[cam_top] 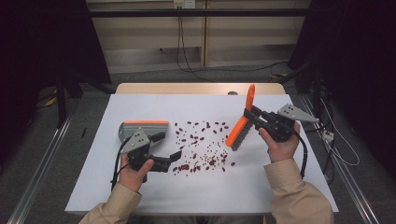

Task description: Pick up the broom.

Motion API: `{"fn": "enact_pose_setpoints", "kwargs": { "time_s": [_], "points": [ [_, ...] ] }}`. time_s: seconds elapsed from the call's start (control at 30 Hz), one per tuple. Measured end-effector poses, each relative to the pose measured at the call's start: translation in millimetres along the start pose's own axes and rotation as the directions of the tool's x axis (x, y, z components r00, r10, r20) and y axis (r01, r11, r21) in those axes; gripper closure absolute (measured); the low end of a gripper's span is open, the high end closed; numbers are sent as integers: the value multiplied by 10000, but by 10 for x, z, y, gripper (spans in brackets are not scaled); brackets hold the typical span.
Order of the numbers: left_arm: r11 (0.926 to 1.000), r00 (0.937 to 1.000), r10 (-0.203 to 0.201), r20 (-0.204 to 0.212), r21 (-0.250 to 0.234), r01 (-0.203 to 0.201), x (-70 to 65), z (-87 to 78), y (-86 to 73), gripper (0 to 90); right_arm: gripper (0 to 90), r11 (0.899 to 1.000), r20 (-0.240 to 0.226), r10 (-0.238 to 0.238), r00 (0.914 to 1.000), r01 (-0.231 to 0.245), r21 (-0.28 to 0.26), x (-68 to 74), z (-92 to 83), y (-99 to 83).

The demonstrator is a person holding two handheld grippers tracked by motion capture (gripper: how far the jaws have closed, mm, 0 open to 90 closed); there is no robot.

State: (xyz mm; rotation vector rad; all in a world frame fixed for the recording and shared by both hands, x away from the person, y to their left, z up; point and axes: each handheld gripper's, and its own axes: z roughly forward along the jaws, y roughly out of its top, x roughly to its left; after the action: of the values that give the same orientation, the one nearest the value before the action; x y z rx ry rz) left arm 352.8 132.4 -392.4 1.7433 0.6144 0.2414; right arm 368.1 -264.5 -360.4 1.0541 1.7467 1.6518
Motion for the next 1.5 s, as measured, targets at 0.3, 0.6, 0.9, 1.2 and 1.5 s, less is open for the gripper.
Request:
{"fn": "enact_pose_setpoints", "kwargs": {
  "time_s": [0.3, 0.6, 0.9, 1.2, 1.5],
  "points": [
    [9990, 9994, -148, 297, 426, 136, -77, 322, 56, 93, 711, 9998, -516, -173, 9985, 174, 11, 199, 212, 31],
    [9957, 9987, -137, 498, 926, 91, -138, 632, 34, 292, 711, 9998, -904, -178, 9957, 186, 82, 384, 399, -4],
    [9907, 9999, -100, 14, 1354, 97, -181, 779, 14, 495, 711, 9979, -1233, -505, 9911, 550, 331, 588, 573, -22],
    [9858, 9978, -71, -661, 1668, 180, -191, 741, -6, 706, 707, 9966, -1322, -571, 9896, 644, 512, 711, 670, -49],
    [9929, 9906, -365, -1315, 1074, 508, -155, 663, -12, 709, 503, 9980, -951, -299, 9950, 349, 520, 759, 722, -55]
  ]
}}
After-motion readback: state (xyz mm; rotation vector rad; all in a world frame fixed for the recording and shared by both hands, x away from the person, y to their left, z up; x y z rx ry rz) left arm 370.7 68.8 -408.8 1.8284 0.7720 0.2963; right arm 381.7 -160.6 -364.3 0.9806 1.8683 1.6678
